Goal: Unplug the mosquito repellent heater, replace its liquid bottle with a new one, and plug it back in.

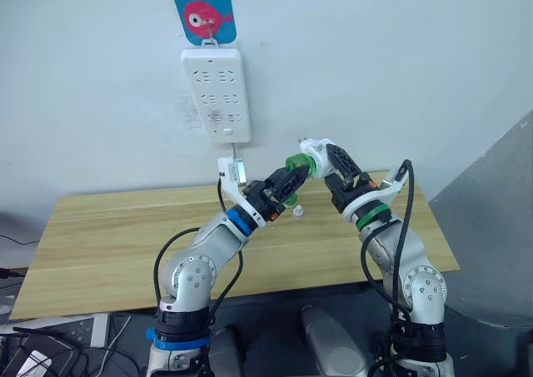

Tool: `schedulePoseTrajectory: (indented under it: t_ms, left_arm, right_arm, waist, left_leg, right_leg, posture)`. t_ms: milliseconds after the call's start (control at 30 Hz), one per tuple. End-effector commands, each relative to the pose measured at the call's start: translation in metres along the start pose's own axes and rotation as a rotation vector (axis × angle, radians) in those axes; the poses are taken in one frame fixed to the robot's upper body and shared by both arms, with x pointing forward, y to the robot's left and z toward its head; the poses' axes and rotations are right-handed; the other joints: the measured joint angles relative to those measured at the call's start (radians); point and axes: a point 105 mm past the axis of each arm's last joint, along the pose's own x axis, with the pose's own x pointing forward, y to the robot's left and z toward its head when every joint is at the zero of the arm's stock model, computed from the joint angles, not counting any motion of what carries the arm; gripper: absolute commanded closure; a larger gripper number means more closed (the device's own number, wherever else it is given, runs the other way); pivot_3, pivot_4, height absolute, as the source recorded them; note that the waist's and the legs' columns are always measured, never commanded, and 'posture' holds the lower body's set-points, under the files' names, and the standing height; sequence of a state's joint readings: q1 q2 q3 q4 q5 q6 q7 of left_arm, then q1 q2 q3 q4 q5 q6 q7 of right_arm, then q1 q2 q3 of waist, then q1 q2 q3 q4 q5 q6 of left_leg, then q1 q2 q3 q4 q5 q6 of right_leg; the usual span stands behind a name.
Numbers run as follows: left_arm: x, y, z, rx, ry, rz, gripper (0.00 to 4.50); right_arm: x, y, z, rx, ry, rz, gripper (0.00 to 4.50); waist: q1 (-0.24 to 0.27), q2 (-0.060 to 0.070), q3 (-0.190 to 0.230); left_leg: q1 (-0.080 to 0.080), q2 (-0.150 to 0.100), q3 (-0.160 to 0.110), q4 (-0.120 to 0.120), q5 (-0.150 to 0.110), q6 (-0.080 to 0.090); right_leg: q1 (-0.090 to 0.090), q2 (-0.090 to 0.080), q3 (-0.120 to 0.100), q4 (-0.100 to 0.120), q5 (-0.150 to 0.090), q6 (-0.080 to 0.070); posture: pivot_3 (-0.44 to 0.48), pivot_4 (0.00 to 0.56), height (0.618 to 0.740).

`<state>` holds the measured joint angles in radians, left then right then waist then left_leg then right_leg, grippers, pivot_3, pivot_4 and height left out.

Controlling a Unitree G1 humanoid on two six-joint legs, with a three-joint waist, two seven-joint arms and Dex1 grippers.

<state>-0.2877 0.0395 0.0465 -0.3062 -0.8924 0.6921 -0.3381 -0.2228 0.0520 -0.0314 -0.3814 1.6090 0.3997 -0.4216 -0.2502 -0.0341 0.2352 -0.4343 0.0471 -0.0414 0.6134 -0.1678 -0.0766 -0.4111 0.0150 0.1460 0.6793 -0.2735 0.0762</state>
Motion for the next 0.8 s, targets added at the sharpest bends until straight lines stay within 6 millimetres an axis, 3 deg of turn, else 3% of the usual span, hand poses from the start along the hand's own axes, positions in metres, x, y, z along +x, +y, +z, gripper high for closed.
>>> schedulePoseTrajectory:
  t_ms: [33, 300, 533, 800]
  left_arm:
    - [0.001, -0.014, 0.005, 0.031, -0.014, -0.050, 2.18]
    - [-0.001, -0.008, -0.004, 0.147, 0.070, -0.060, 2.18]
    - [-0.011, -0.004, -0.005, 0.326, 0.161, -0.103, 0.00]
    - [-0.024, 0.000, -0.001, 0.507, 0.238, -0.130, 0.00]
  right_arm:
    - [0.002, 0.016, -0.012, 0.040, 0.027, 0.071, 1.46]
    - [-0.003, 0.019, -0.015, 0.011, 0.065, 0.086, 1.47]
    - [-0.007, 0.017, -0.011, -0.018, 0.068, 0.085, 1.51]
    - [-0.014, 0.018, -0.003, -0.256, 0.084, 0.089, 1.51]
  waist:
    - [0.000, 0.000, -0.001]
    - [0.000, 0.000, -0.002]
    - [-0.001, 0.000, -0.003]
    - [0.001, 0.000, -0.003]
  left_leg:
    - [0.000, 0.000, 0.000, 0.000, 0.000, 0.000]
    - [0.000, 0.000, 0.000, 0.000, 0.000, 0.000]
    - [0.000, 0.000, 0.000, 0.000, 0.000, 0.000]
    - [0.000, 0.000, 0.000, -0.001, 0.000, 0.000]
  right_leg:
    - [0.000, 0.000, 0.000, 0.000, 0.000, 0.000]
    - [0.000, 0.000, 0.000, 0.000, 0.000, 0.000]
    - [0.000, 0.000, 0.000, 0.000, 0.000, 0.000]
    - [-0.001, 0.000, 0.000, 0.000, 0.000, 0.000]
  posture:
    - [-0.257, 0.178, 0.733]
    - [-0.251, 0.186, 0.733]
    - [-0.251, 0.189, 0.733]
    - [-0.245, 0.194, 0.733]
